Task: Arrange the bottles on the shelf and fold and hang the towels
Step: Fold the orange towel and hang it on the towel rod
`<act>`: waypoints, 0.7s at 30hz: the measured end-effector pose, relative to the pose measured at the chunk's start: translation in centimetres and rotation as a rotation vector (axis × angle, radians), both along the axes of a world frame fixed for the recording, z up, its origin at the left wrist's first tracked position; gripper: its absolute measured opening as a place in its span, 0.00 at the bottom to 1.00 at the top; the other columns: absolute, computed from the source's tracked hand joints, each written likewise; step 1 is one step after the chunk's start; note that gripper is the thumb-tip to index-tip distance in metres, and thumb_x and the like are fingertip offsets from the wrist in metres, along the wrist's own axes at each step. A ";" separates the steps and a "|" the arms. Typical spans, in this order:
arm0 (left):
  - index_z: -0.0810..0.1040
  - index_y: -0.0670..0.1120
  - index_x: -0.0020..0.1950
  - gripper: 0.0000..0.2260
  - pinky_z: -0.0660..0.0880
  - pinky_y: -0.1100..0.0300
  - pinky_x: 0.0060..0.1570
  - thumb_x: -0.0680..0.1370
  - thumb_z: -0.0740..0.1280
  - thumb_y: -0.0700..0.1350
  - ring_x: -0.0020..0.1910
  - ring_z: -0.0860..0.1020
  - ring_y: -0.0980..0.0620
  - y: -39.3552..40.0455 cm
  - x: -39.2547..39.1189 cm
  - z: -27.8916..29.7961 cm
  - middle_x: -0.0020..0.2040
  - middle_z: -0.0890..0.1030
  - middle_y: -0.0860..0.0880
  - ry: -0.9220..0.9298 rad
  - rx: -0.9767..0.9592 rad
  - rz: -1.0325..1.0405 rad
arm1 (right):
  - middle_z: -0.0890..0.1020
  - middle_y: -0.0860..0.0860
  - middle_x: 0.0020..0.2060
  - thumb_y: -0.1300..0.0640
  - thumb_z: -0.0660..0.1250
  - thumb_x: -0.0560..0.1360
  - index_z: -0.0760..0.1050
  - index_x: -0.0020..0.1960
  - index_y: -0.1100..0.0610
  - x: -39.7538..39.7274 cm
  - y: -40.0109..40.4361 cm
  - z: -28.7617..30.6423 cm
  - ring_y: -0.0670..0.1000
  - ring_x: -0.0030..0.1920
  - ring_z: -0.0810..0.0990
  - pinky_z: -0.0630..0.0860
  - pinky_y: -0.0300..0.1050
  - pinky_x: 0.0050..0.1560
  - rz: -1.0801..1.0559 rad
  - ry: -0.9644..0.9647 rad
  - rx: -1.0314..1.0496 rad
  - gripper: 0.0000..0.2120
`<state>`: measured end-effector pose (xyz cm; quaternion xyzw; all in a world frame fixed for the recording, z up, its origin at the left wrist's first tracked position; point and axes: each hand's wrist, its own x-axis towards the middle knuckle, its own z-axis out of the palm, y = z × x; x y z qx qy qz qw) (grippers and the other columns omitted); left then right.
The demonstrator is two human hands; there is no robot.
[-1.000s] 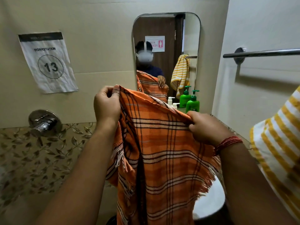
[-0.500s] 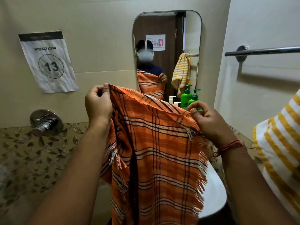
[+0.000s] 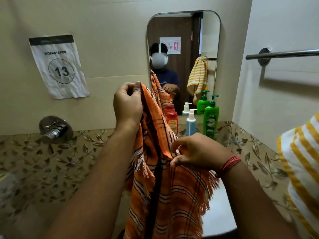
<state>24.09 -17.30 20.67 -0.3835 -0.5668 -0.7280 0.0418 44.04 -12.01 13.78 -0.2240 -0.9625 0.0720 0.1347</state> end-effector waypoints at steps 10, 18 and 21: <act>0.81 0.50 0.45 0.09 0.80 0.60 0.43 0.82 0.65 0.51 0.42 0.83 0.55 0.0 1.0 0.0 0.42 0.84 0.51 0.041 -0.075 -0.199 | 0.75 0.46 0.50 0.51 0.69 0.76 0.81 0.40 0.51 2.3 -2.9 2.7 0.43 0.51 0.76 0.77 0.41 0.51 0.398 0.486 -0.595 0.08; 0.81 0.41 0.49 0.09 0.79 0.42 0.50 0.81 0.67 0.46 0.43 0.82 0.43 0.2 3.5 -0.1 0.44 0.84 0.40 0.198 -0.217 -0.535 | 0.82 0.61 0.43 0.59 0.58 0.80 0.81 0.44 0.61 0.8 -3.5 5.5 0.59 0.42 0.80 0.76 0.50 0.46 0.540 0.928 -0.758 0.15; 0.81 0.45 0.47 0.07 0.78 0.52 0.49 0.79 0.68 0.48 0.44 0.81 0.52 0.2 3.9 0.0 0.43 0.83 0.48 0.233 -0.242 -0.657 | 0.85 0.50 0.42 0.53 0.59 0.81 0.84 0.46 0.52 0.1 -3.5 4.9 0.49 0.46 0.83 0.79 0.43 0.51 0.419 0.988 -0.761 0.15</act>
